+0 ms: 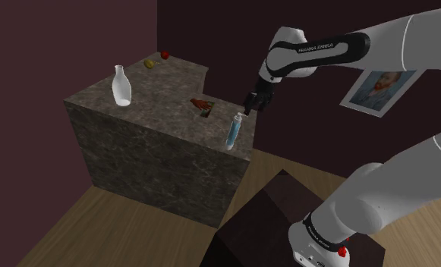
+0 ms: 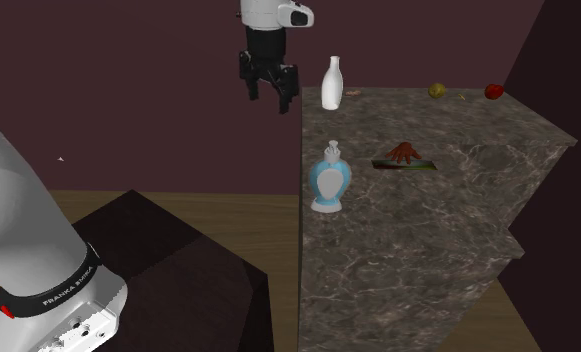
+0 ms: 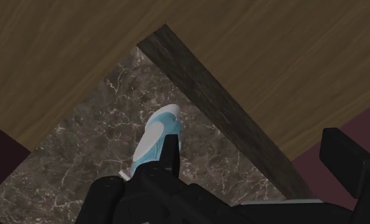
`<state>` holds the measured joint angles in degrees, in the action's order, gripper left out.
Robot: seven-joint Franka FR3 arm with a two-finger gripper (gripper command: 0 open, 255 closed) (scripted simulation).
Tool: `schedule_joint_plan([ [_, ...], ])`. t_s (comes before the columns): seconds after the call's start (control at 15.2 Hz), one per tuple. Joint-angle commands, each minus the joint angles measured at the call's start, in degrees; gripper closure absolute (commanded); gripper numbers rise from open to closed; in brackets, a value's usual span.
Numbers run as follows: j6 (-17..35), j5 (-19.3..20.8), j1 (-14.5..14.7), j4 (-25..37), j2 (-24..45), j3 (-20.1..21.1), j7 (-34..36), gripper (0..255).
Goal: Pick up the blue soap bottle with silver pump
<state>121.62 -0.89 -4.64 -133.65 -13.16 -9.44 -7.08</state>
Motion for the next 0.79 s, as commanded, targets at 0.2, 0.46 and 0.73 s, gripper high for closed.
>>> schedule_joint_plan([
  [0.2, 5.7, -1.3, -0.8, 5.2, 10.3, -1.7, -2.7, 0],
  [0.46, 9.1, -3.2, -1.7, 10.6, 18.7, -2.7, -5.1, 0],
  [0.73, 11.4, -5.4, -3.2, 17.3, 27.3, -3.0, -7.4, 0],
])
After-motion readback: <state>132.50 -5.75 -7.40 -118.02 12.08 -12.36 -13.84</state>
